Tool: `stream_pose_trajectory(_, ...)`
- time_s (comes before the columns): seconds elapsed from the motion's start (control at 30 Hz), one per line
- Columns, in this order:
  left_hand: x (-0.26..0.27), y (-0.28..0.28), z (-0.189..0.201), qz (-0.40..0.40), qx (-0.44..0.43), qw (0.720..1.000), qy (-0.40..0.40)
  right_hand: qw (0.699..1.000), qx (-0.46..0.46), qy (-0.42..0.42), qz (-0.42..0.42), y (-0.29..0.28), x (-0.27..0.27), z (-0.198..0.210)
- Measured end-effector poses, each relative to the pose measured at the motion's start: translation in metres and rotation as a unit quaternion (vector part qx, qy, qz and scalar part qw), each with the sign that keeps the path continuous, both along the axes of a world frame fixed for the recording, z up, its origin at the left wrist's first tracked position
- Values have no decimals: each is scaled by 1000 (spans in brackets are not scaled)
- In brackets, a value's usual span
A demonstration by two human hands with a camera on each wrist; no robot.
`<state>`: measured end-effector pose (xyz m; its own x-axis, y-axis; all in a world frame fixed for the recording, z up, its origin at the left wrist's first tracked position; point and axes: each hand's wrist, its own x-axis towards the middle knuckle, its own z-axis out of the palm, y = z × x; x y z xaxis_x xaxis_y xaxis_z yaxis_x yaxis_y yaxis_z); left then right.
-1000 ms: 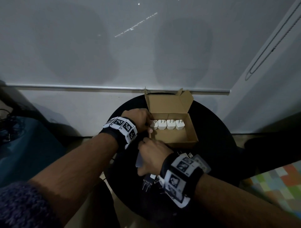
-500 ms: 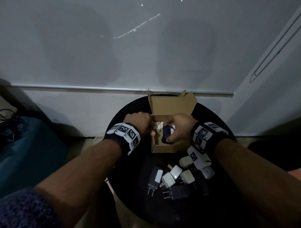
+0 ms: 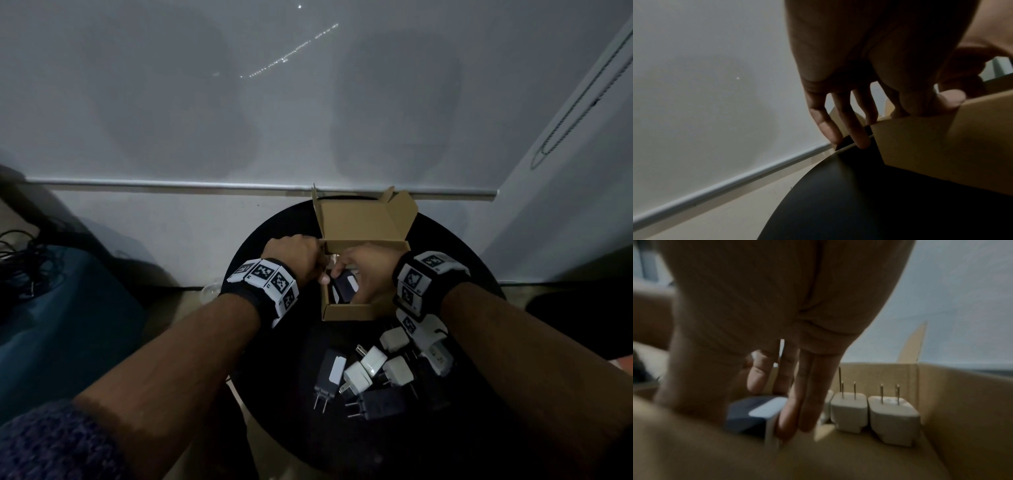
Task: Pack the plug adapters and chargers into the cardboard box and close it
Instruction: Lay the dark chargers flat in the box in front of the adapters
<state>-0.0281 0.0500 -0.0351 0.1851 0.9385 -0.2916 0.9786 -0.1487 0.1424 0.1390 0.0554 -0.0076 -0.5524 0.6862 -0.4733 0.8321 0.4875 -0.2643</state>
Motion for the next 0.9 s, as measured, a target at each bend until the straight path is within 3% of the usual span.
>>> stream_pose_trajectory(0.17,0,-2,0,7,13,1000,-4,999,4,-9,38,-1,-12,-11)
stream_pose_trajectory(0.4,-3,-4,-2,5,10,1000,-24,998,-13,15,-67,1,7,-21)
stream_pose_trajectory(0.77,-2,-1,-2,6,-5,1000,-7,999,3,-4,-52,-8,-2,-8)
stream_pose_trajectory(0.9,-2,-1,-2,6,-2,1000,-8,993,92,51,-62,-27,2,10)
